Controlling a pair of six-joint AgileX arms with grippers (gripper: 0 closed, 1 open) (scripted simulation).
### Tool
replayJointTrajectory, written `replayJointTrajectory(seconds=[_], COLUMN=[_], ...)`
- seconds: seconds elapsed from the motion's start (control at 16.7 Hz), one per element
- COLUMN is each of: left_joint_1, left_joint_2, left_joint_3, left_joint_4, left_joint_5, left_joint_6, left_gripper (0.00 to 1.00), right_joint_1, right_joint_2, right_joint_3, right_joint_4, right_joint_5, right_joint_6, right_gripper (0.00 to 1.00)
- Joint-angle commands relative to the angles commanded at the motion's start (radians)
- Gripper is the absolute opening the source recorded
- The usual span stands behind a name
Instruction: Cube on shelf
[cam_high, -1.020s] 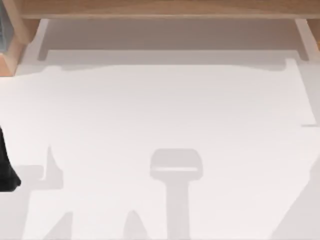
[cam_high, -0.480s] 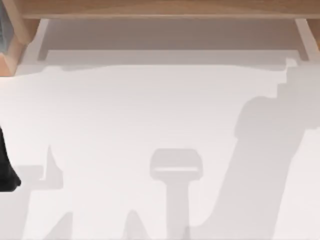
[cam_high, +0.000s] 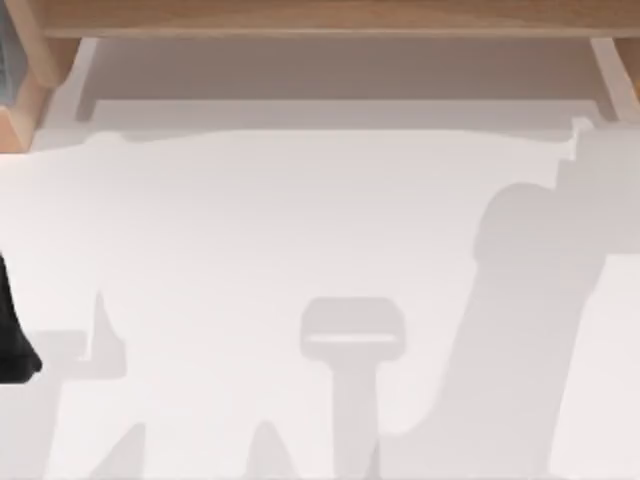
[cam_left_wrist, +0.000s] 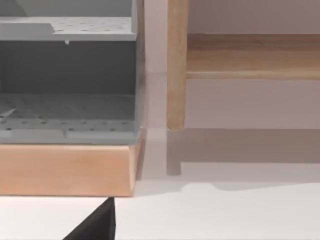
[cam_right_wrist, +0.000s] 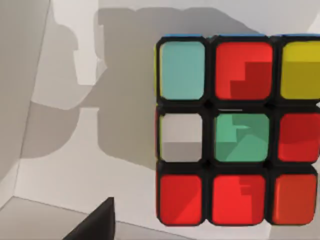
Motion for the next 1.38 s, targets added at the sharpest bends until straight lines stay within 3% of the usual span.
replayJointTrajectory(seconds=[0.42, 0.72, 1.38], left_joint_1=[0.0, 0.0, 0.0], left_joint_2=[0.0, 0.0, 0.0], left_joint_3=[0.0, 0.0, 0.0], left_joint_4=[0.0, 0.0, 0.0], left_joint_5=[0.0, 0.0, 0.0], left_joint_6=[0.0, 0.0, 0.0], left_gripper=[1.0, 1.0, 1.0], right_joint_1=[0.028, 0.029, 0.029], right_joint_2=[0.052, 0.056, 0.056], right_joint_3=[-0.115, -0.13, -0.13], right_joint_4=[0.17, 0.187, 0.187], right_joint_5=[0.005, 0.006, 0.006], right_joint_6=[0.024, 0.026, 0.026], right_gripper=[1.0, 1.0, 0.17])
